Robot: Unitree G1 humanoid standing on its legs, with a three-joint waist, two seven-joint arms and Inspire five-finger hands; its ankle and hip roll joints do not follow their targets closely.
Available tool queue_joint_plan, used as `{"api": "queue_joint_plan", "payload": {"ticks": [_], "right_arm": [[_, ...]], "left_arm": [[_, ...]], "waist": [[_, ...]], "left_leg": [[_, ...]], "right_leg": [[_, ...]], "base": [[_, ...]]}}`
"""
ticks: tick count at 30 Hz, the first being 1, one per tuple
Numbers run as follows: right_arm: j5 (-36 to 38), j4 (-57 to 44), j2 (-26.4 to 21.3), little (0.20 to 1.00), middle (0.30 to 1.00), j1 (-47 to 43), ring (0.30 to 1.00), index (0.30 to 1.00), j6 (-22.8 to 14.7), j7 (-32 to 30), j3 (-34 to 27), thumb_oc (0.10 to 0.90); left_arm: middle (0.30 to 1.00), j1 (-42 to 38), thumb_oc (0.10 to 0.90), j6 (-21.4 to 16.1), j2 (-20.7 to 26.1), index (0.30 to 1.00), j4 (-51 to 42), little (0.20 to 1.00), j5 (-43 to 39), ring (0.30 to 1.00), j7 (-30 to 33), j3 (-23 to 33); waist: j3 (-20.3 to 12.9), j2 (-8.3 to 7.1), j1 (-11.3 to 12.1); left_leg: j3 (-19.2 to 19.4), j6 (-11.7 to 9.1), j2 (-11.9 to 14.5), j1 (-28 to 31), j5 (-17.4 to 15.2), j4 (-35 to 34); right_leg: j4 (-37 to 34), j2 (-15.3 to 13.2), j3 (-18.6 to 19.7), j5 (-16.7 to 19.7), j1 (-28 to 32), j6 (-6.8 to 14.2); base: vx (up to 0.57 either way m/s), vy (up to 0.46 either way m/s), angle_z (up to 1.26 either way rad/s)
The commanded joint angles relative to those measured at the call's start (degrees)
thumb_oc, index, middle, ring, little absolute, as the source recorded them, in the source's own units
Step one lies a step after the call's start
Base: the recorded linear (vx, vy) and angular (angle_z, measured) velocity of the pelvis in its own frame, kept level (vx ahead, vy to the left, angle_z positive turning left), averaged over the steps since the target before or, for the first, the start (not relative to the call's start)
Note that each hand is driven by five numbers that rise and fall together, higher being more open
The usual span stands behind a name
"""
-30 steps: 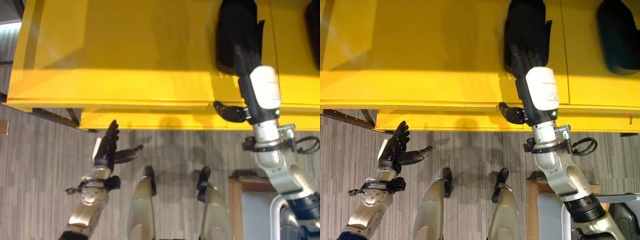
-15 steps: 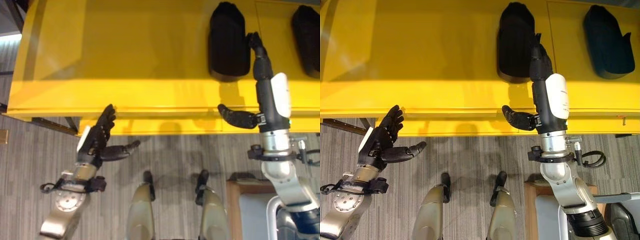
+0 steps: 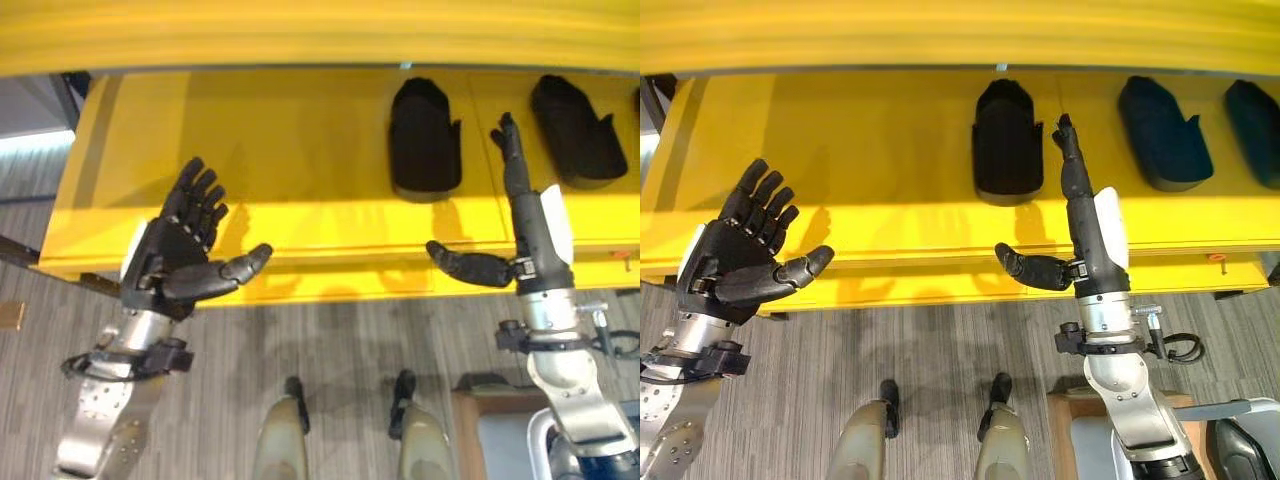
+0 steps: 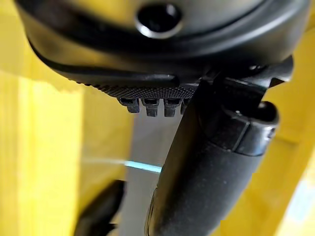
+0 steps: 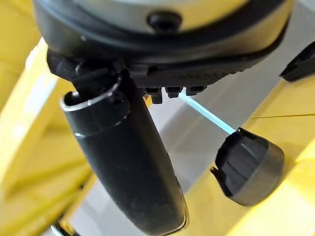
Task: Move parts from the plastic box to the shelf.
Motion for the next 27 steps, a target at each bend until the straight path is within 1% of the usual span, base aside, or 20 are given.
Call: {"api": "queue_joint_plan", "payload": {"ticks": [1,3,4,6,8,9,10,11,12,13,15,16,18,22,25,27], "right_arm": [[8.12,-4.15,1.10,1.000,1.000,-3.07,1.000,1.000,-6.02,1.06,1.34,0.900],[10.23,-3.66,1.51,1.000,1.000,-3.85,1.000,1.000,-5.33,1.87,2.72,0.900],[12.15,-3.62,1.88,1.000,1.000,-4.25,1.000,1.000,-5.90,2.41,3.47,0.900],[14.13,-3.72,2.26,1.000,1.000,-4.91,1.000,1.000,-5.55,3.19,5.05,0.900],[14.83,-3.85,2.62,1.000,1.000,-6.22,1.000,1.000,-5.25,3.13,6.63,0.900],[15.63,-3.89,3.13,1.000,1.000,-6.97,1.000,1.000,-5.35,3.03,7.80,0.900],[15.61,-3.89,3.11,1.000,1.000,-7.00,1.000,1.000,-5.33,3.00,7.79,0.900],[15.28,-3.97,3.15,1.000,1.000,-7.25,1.000,1.000,-5.07,2.92,8.19,0.900],[15.33,-4.30,3.41,1.000,1.000,-7.45,1.000,1.000,-5.15,2.94,8.84,0.900],[15.66,-4.52,3.51,1.000,1.000,-7.57,1.000,1.000,-5.06,2.99,9.35,0.900],[16.39,-4.93,3.52,1.000,1.000,-7.83,1.000,1.000,-5.24,2.89,10.16,0.900],[16.39,-4.94,3.50,1.000,1.000,-7.85,1.000,1.000,-5.23,2.88,10.09,0.900],[17.08,-5.67,3.31,1.000,1.000,-8.21,1.000,1.000,-5.61,2.63,10.76,0.900],[17.77,-6.81,2.85,1.000,1.000,-9.12,1.000,1.000,-6.77,2.26,12.10,0.900],[18.25,-7.82,2.31,1.000,1.000,-9.23,1.000,1.000,-7.67,1.88,13.13,0.900],[18.32,-8.28,2.05,1.000,1.000,-9.28,1.000,1.000,-8.11,1.41,13.58,0.900]], "left_arm": [[1.000,-3.91,0.900,-6.86,-0.33,1.000,-1.45,1.000,9.86,1.000,4.81,0.10],[1.000,-6.38,0.900,-6.07,-1.42,1.000,0.69,1.000,15.20,1.000,7.90,-1.14],[1.000,-7.58,0.900,-5.84,-1.60,1.000,2.14,1.000,17.23,1.000,8.35,-2.14],[1.000,-10.08,0.900,-4.86,-3.13,1.000,5.18,1.000,20.06,1.000,10.26,-4.41],[1.000,-12.78,0.900,-4.02,-4.73,1.000,8.95,1.000,21.98,1.000,11.96,-6.60],[1.000,-14.75,0.900,-3.00,-5.49,1.000,12.00,1.000,26.38,1.000,14.07,-7.97],[1.000,-14.90,0.900,-3.05,-5.54,1.000,12.14,1.000,26.52,1.000,14.18,-8.07],[1.000,-15.90,0.900,-2.63,-5.81,1.000,13.56,1.000,30.29,1.000,15.91,-8.24],[1.000,-16.89,0.900,-2.22,-6.49,1.000,15.68,1.000,32.12,1.000,17.54,-8.76],[1.000,-17.49,0.900,-2.06,-7.52,1.000,17.31,1.000,31.48,1.000,18.09,-9.29],[1.000,-19.86,0.900,-0.88,-7.93,1.000,20.95,1.000,35.69,1.000,20.46,-10.23],[1.000,-20.06,0.900,-0.95,-7.98,1.000,21.13,1.000,35.80,1.000,20.57,-10.35],[1.000,-22.71,0.900,-0.21,-8.61,1.000,25.74,1.000,38.54,1.000,23.18,-11.19],[1.000,-28.45,0.900,0.74,-10.32,1.000,35.53,1.000,40.24,1.000,28.19,-12.30],[1.000,-32.36,0.900,1.35,-10.93,1.000,42.17,1.000,39.94,1.000,31.34,-12.18],[1.000,-34.85,0.900,1.30,-11.42,1.000,45.91,1.000,38.19,1.000,32.88,-12.08]], "waist": [[-5.23,-0.86,-0.34],[-5.44,-0.90,-0.54],[-5.56,-0.98,-0.83],[-5.67,-1.06,-1.38],[-5.71,-1.00,-1.84],[-5.55,-1.00,-2.22],[-5.52,-1.00,-2.13],[-5.43,-1.01,-2.34],[-5.35,-1.07,-2.58],[-5.33,-1.09,-2.75],[-5.27,-1.22,-3.42],[-5.22,-1.23,-3.26],[-4.96,-1.44,-4.14],[-4.31,-1.55,-5.23],[-3.76,-1.63,-6.05],[-3.36,-1.61,-6.54]], "left_leg": [[-6.84,-2.36,2.90,3.66,8.66,-12.12],[-6.22,-2.40,3.08,4.00,8.65,-12.34],[-5.93,-2.43,3.14,4.16,8.59,-12.33],[-5.53,-2.46,3.29,4.23,8.55,-12.20],[-5.00,-2.43,3.47,4.40,8.55,-12.27],[-4.35,-2.40,3.65,4.61,8.48,-12.28],[-4.27,-2.40,3.66,4.64,8.47,-12.29],[-3.94,-2.40,3.78,4.71,8.41,-12.25],[-3.57,-2.42,3.98,4.82,8.33,-12.16],[-3.29,-2.41,4.06,4.94,8.33,-12.23],[-2.54,-2.44,4.44,5.23,8.29,-12.38],[-2.41,-2.44,4.46,5.28,8.29,-12.41],[-1.58,-2.47,4.86,5.51,8.24,-12.38],[-0.19,-2.83,5.41,5.57,8.33,-12.37],[0.21,-3.14,5.63,5.36,8.57,-12.26],[0.43,-3.33,5.69,5.30,8.79,-12.49]], "right_leg": [[5.53,-0.77,1.83,-4.97,2.59,2.46],[5.33,-0.62,2.29,-4.81,2.41,2.46],[5.28,-0.57,2.65,-4.73,2.27,2.45],[5.38,-0.45,3.40,-4.60,1.86,2.34],[5.25,-0.19,4.22,-4.46,1.31,2.28],[5.12,0.07,5.04,-4.27,0.79,2.25],[5.13,0.08,5.13,-4.26,0.74,2.24],[5.00,0.21,5.46,-4.18,0.47,2.30],[5.01,0.36,5.93,-4.04,0.07,2.32],[4.96,0.49,6.23,-3.89,-0.21,2.33],[4.74,0.84,7.02,-3.71,-0.70,2.36],[4.78,0.86,7.16,-3.70,-0.78,2.36],[4.74,1.15,8.18,-3.51,-1.37,2.39],[5.00,1.66,9.33,-3.44,-2.80,2.47],[5.33,1.79,9.75,-3.46,-3.53,2.42],[5.33,1.82,9.84,-3.39,-3.84,2.43]], "base": [[0.01,0.003,-0.18],[0.01,0.006,-0.18],[0.01,0.009,-0.14],[0.00,0.011,-0.12],[0.00,0.021,-0.18],[0.00,0.017,-0.20],[0.01,0.015,-0.34],[0.01,0.007,-0.33],[0.01,0.008,-0.35],[0.01,0.001,-0.18],[0.01,0.007,-0.21],[0.01,0.008,-0.33],[0.01,-0.004,-0.30],[-0.01,-0.006,-0.23],[-0.01,-0.020,-0.22],[-0.01,-0.024,-0.14]]}}
